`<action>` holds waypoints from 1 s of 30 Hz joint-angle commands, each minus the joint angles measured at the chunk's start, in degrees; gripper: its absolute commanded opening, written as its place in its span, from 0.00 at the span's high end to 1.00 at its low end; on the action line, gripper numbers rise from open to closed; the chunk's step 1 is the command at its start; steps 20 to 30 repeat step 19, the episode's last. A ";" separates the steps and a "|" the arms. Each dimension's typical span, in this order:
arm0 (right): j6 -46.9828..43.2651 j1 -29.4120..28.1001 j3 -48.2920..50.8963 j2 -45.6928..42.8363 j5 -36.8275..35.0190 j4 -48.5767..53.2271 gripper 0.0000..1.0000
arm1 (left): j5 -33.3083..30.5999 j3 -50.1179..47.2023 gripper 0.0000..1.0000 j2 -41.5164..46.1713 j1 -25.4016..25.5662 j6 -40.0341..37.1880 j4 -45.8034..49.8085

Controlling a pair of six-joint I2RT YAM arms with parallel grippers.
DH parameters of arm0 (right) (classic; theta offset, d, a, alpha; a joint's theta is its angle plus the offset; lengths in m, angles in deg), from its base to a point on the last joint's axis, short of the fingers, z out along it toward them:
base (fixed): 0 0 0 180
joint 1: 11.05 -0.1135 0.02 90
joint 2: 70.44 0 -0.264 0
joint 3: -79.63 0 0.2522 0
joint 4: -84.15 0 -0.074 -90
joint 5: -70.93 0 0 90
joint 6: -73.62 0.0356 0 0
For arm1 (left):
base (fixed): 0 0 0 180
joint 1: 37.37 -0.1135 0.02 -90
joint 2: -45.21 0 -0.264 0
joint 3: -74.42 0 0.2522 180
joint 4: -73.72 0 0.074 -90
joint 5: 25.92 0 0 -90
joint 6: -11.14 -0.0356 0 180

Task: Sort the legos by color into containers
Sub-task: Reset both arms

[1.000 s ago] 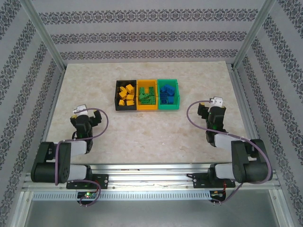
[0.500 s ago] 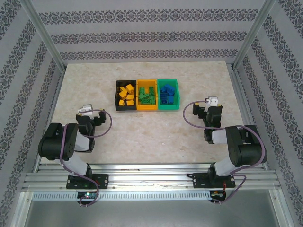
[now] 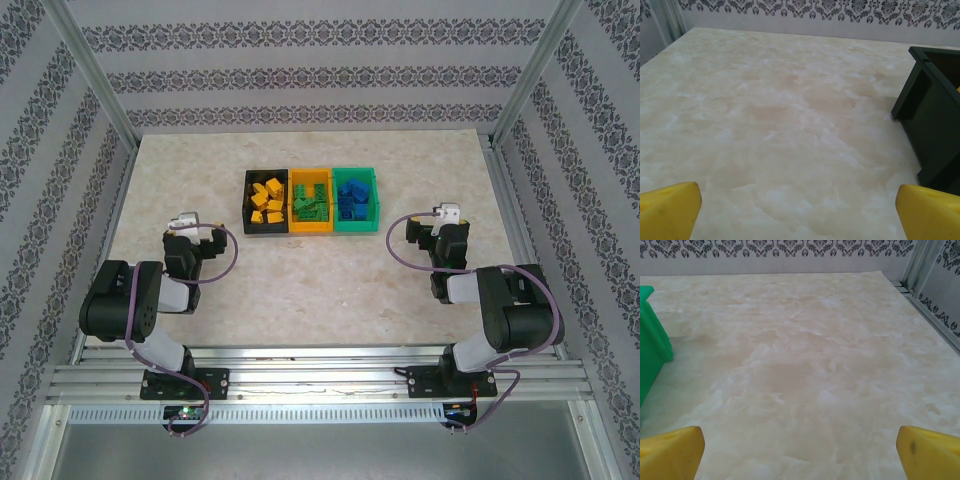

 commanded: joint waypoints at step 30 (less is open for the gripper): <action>-1.46 0.40 -1.06 0.17 4.19 -1.70 0.02 | 1.91 1.59 0.00 0.82 -0.68 -1.12 2.19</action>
